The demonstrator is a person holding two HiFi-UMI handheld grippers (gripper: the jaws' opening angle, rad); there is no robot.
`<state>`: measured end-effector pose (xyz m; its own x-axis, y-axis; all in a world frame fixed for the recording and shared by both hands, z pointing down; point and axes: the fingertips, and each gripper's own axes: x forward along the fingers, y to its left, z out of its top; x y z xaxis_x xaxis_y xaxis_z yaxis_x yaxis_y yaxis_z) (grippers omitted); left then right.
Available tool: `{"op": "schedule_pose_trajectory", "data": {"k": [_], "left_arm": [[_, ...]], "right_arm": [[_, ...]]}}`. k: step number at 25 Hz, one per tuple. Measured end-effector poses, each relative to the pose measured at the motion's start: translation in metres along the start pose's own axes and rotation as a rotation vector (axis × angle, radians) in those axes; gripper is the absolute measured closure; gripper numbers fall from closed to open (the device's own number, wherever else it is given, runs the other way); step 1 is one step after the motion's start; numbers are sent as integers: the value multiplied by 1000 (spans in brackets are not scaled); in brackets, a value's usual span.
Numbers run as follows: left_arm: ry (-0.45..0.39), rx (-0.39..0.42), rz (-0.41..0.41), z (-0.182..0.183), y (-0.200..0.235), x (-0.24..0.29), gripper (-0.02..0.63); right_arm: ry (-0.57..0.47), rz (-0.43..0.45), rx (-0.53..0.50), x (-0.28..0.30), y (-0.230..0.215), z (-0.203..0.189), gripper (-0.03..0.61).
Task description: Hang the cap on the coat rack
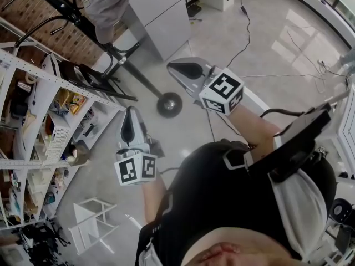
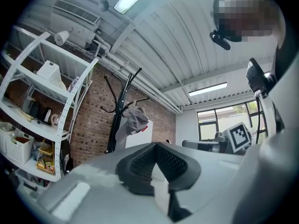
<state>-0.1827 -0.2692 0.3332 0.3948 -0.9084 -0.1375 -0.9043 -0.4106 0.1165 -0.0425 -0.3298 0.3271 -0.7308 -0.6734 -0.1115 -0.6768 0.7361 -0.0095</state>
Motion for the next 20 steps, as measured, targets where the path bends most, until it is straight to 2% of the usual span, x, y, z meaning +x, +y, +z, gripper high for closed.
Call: {"op": "schedule_pose_trajectory", "data": {"k": [8, 20], "left_arm": [[12, 8, 11, -4, -22, 10, 584], [14, 5, 32, -7, -34, 8, 584]], "right_arm": [[-3, -1, -4, -15, -20, 3, 571], [3, 22, -21, -22, -20, 4, 571]]}}
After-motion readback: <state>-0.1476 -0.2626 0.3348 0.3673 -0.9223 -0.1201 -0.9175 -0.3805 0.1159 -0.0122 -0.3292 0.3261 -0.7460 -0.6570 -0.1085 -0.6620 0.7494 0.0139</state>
